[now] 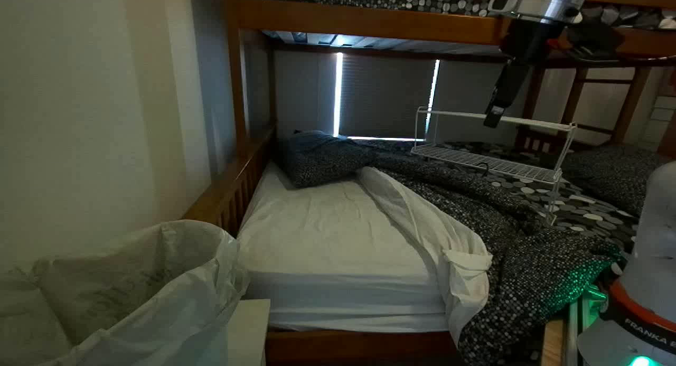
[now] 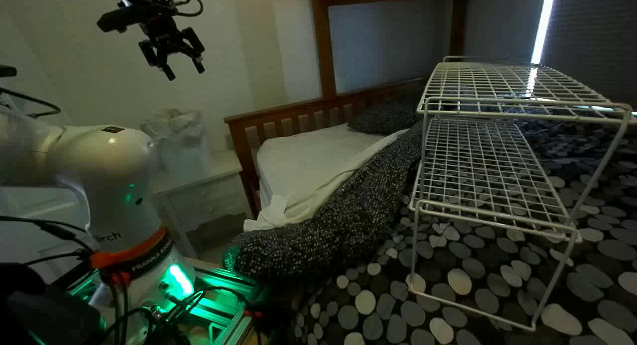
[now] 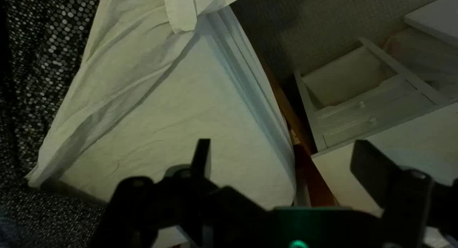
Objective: Move the bedsheet to the left
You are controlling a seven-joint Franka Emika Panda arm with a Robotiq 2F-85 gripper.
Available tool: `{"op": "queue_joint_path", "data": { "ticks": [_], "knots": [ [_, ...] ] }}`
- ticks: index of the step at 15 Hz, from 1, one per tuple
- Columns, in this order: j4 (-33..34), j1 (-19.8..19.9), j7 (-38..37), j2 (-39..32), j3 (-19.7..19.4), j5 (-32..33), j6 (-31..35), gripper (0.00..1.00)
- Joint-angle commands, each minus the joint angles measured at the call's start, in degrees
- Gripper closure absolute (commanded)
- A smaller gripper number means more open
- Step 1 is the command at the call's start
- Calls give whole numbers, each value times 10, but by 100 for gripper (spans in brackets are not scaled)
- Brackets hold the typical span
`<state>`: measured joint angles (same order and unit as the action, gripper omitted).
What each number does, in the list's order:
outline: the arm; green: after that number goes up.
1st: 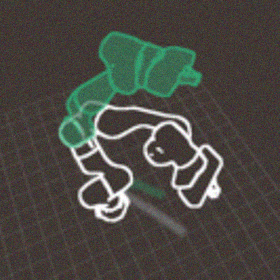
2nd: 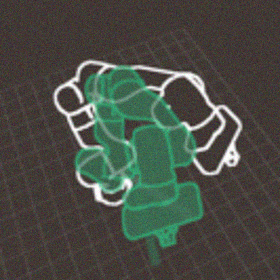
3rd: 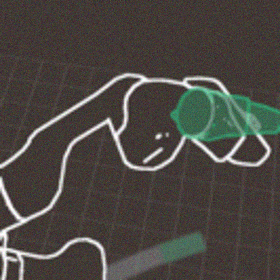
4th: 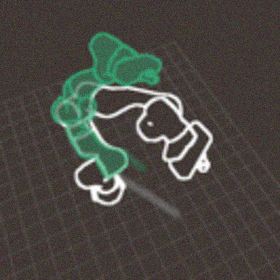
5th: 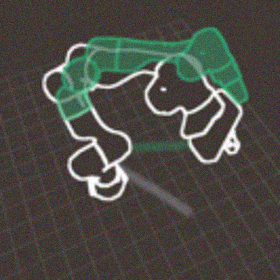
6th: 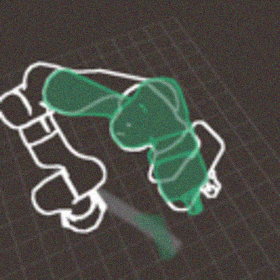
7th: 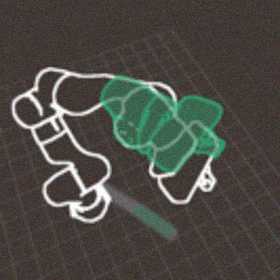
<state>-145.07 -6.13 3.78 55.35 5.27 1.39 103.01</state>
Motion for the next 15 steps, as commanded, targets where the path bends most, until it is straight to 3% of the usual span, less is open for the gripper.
{"op": "queue_joint_path", "data": {
  "ticks": [1, 11, 15],
  "knots": [
    [1, -3, -2, -1, -2, 2, -1, 0],
    [1, -3, -2, -1, -2, 2, -1, 0],
    [-62, 32, -60, -1, -8, 0, 24, 0]
  ]
}}
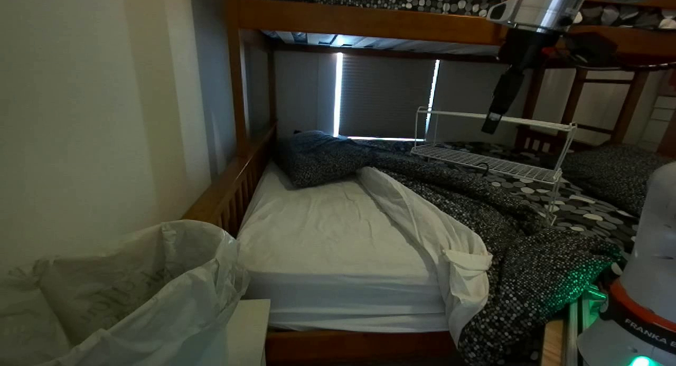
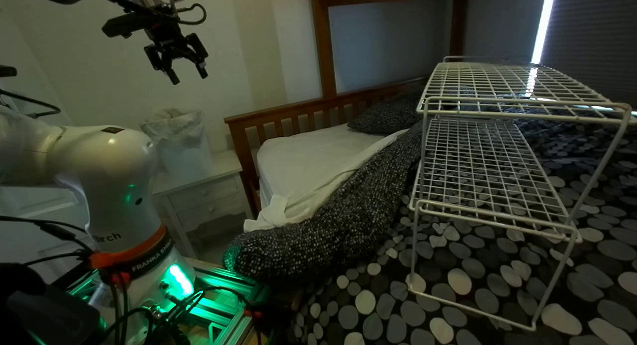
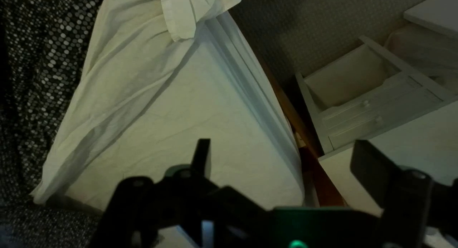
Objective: Move the bedsheet to the left
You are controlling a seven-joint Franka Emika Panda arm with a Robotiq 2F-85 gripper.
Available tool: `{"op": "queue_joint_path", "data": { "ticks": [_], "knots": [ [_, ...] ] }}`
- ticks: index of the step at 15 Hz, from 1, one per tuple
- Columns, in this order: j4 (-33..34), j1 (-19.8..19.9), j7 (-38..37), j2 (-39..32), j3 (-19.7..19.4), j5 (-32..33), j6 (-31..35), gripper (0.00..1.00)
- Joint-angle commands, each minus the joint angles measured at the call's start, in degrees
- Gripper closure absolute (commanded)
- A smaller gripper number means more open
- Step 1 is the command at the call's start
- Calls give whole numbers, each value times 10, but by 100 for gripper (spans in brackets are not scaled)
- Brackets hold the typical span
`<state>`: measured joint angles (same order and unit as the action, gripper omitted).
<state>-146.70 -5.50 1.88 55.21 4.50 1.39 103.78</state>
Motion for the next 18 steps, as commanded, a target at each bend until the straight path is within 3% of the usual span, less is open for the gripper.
{"op": "queue_joint_path", "data": {
  "ticks": [1, 5, 6, 13, 18],
  "knots": [
    [-66, 31, -51, 1, -2, 0, 5, 0],
    [-144, 70, -108, -8, -2, 0, 12, 0],
    [-107, 83, -125, -51, -1, 1, 3, 0],
    [-121, 179, -226, -194, -14, 25, 110, 0],
    [-122, 198, -297, -333, -16, 19, 188, 0]
  ]
}}
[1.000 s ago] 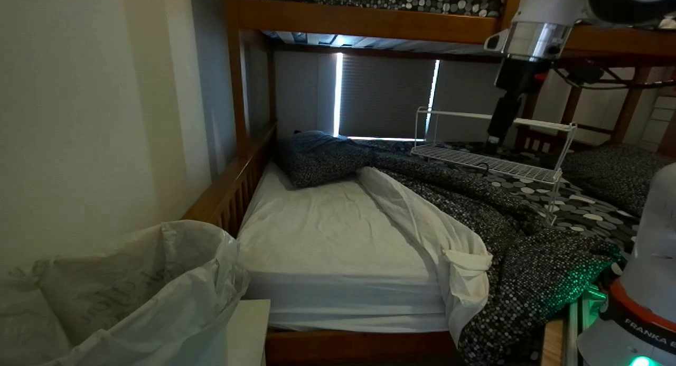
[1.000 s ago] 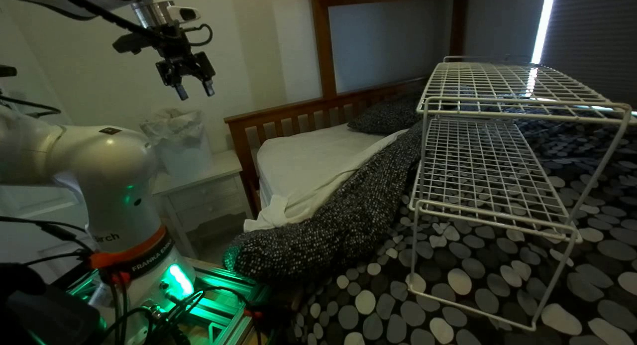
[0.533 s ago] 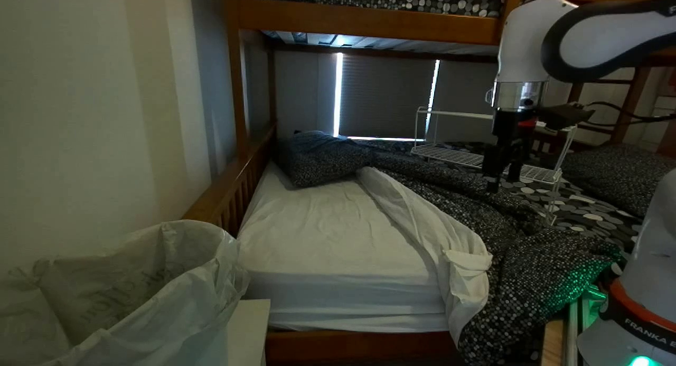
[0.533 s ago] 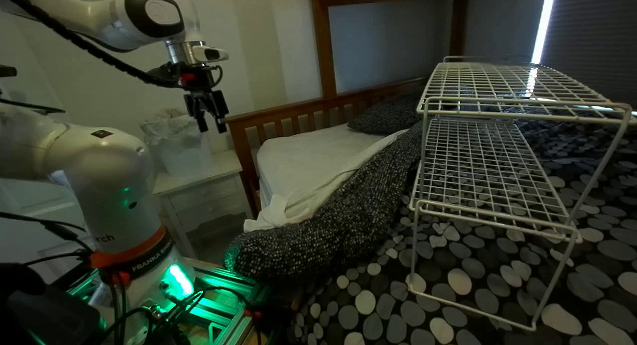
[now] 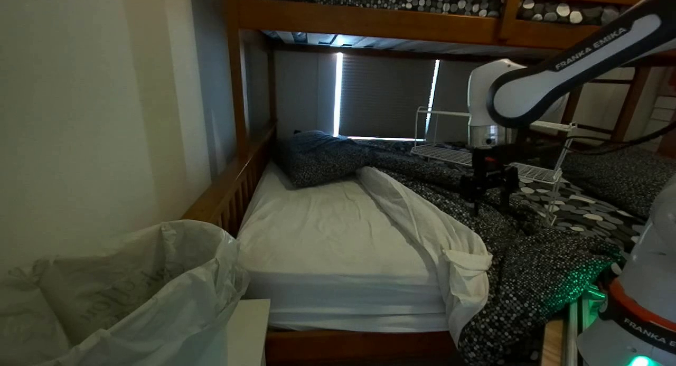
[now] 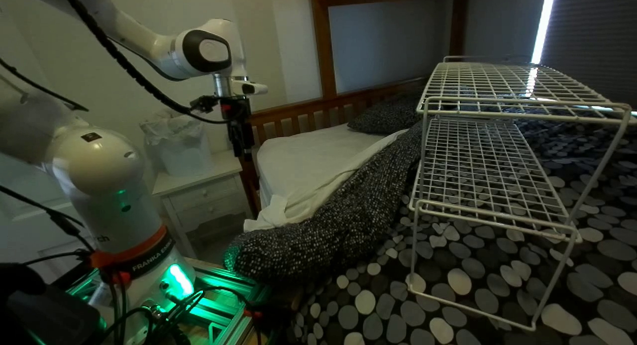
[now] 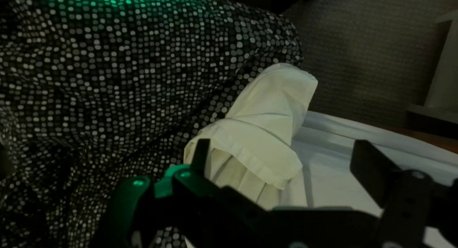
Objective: Move the bedsheet to the left
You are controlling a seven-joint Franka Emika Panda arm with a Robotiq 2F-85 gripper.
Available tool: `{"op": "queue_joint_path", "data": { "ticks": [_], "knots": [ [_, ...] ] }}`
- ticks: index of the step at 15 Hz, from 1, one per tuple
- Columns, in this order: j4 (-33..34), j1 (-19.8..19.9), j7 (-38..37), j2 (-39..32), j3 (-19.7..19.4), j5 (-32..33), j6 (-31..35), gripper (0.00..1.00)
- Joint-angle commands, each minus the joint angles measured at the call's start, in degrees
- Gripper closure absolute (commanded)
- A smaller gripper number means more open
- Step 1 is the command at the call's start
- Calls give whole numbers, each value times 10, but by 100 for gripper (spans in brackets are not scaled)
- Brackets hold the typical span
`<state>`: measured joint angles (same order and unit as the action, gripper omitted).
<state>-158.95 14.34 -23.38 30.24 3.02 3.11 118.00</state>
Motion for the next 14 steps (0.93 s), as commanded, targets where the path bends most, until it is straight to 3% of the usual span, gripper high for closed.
{"op": "queue_joint_path", "data": {
  "ticks": [1, 5, 6, 14],
  "knots": [
    [1, -2, -56, -110, -1, 4, 68, 0],
    [1, -17, -58, -184, -20, -8, 160, 0],
    [2, -16, -63, -159, -22, 3, 126, 0],
    [23, -23, -77, -208, -30, -12, 156, 0]
  ]
}}
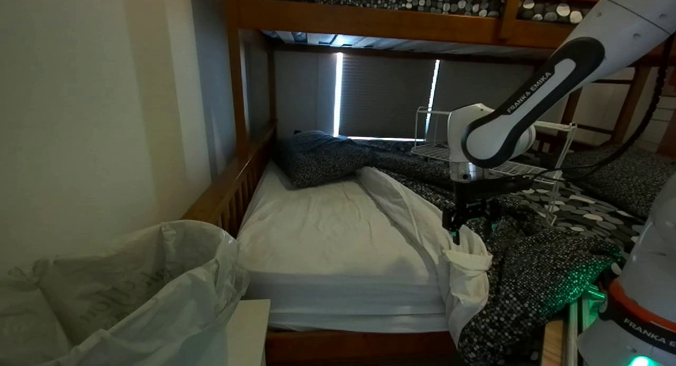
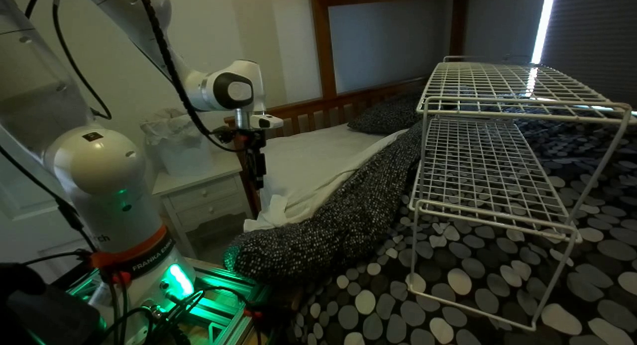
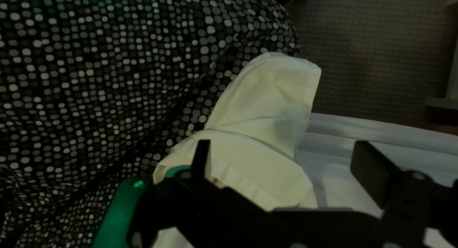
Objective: Move the bedsheet to the left
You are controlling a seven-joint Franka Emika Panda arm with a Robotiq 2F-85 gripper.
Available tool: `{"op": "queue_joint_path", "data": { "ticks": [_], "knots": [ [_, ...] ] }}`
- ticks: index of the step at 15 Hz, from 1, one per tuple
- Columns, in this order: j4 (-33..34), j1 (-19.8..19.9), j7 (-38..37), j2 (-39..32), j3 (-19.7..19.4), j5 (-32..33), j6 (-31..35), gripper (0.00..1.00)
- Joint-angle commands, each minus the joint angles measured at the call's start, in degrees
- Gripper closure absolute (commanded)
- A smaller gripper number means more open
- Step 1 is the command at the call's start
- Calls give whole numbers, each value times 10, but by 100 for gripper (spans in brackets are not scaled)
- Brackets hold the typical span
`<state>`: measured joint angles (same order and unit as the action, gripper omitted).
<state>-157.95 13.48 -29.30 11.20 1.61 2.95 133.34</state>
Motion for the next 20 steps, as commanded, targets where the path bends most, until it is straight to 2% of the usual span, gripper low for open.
{"op": "queue_joint_path", "data": {
  "ticks": [1, 7, 15, 16, 17, 18, 19, 20],
  "knots": [
    [31, -15, -35, -43, -20, -31, 9, 0],
    [103, -18, -180, -152, -50, -19, 5, 0],
    [173, -54, -257, -261, -94, -29, 6, 0],
    [178, -58, -262, -269, -99, -27, 8, 7],
    [185, -61, -268, -277, -104, -26, 6, 21],
    [191, -64, -273, -284, -108, -26, 4, 31],
    [196, -67, -277, -290, -112, -24, 4, 32],
    [200, -70, -280, -295, -115, -25, 5, 38]
  ]
}}
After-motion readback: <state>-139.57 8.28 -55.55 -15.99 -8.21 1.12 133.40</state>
